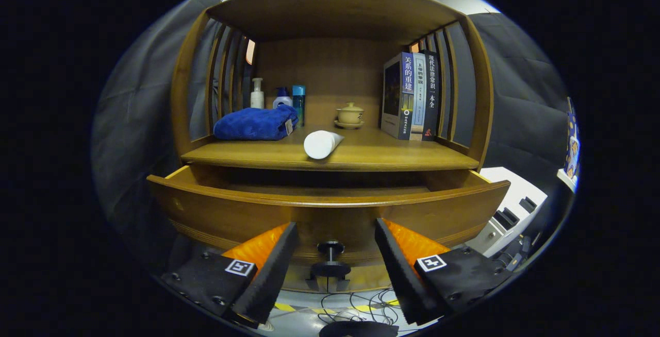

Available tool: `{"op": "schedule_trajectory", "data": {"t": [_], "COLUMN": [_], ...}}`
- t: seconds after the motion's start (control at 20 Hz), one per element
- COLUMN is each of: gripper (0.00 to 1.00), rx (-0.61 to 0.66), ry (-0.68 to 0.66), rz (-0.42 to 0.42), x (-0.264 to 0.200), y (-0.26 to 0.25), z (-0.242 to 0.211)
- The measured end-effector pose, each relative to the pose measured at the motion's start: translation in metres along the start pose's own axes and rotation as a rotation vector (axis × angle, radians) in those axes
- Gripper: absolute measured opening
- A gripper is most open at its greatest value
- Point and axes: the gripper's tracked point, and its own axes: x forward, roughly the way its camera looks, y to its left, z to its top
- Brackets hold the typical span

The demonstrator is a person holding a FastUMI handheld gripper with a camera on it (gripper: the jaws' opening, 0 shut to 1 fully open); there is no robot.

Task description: Pull open the drawer, take out the items inside it, and place them on the countertop above the cabinet.

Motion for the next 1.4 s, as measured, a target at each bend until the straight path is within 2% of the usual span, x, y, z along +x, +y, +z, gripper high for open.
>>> {"op": "schedule_trajectory", "data": {"t": [0.75,0.85,1.15,1.4], "gripper": [0.99,0.99,0.98,0.98], "rx": [0.003,-0.024,0.011,0.075], "ry": [-0.013,-0.026,-0.002,-0.08], "rz": [-0.016,-0.024,-0.018,-0.008], "x": [0.068,0.067,0.066,0.034], "y": [0.004,0.003,0.001,-0.01], "z": [0.018,0.016,0.016,0.066]}}
